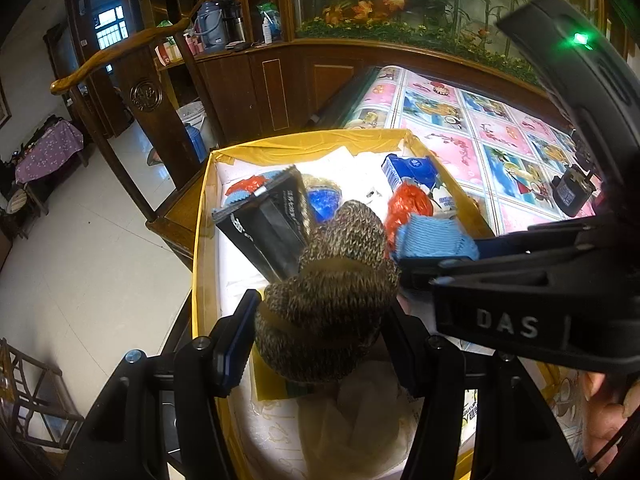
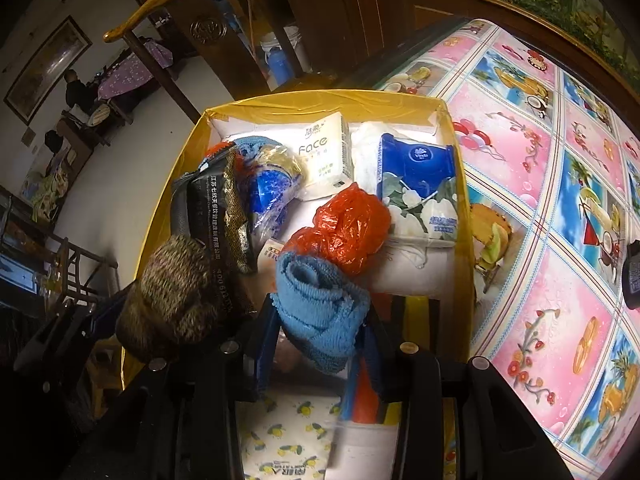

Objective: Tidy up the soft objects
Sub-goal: 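Lower both grippers into the tray and open them to release the ball and cloth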

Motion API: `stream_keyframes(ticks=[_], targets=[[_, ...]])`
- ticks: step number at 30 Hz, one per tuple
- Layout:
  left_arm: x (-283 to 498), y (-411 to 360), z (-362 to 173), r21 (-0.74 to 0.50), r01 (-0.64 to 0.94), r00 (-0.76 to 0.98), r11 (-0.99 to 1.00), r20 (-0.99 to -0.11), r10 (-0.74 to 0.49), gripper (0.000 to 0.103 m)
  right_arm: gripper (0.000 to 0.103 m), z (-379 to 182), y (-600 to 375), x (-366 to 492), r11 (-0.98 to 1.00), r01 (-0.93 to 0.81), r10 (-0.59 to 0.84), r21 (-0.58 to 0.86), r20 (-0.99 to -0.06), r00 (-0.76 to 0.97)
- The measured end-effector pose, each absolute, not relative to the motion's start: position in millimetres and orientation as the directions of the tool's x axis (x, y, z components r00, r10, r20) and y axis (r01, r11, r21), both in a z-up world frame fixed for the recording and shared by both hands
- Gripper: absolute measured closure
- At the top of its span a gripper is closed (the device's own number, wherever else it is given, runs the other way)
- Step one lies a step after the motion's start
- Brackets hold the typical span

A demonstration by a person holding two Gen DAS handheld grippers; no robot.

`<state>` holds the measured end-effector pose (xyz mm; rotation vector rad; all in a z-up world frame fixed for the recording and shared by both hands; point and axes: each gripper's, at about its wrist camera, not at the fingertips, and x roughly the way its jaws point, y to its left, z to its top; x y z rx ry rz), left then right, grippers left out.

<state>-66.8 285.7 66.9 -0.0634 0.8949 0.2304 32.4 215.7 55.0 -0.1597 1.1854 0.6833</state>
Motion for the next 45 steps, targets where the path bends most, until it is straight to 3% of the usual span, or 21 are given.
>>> stream_keyframes(ticks=[20,27,37,45], targets=[[-67.3,276.8,56.3,0.033,-0.196,0.591,0.980,-0.794,0.145,0.044,0.058,51.6,215.9,33.8,0.798,-0.569,0.385,0.199,-0.895,0.226],[-68.8,273.3,57.8,0.027,-0.200,0.587,0.979,-0.797,0.142,0.044,0.040,59.9,206.8,29.4,0.799,-0.567,0.395,0.198,-0.885,0.248],[-76.7,262.2,62.0,0.040,-0.202,0.592,0.979,-0.791,0.154,0.042,0.034,68.5,191.7,23.5,0.795,-0.567,0.420,0.215,-0.870,0.259],[-82.6,249.5,69.9,0.045,-0.216,0.614,0.975,-0.770,0.172,0.031,0.031,77.6,171.6,14.6,0.790,-0.570,0.442,0.226,-0.855,0.273]])
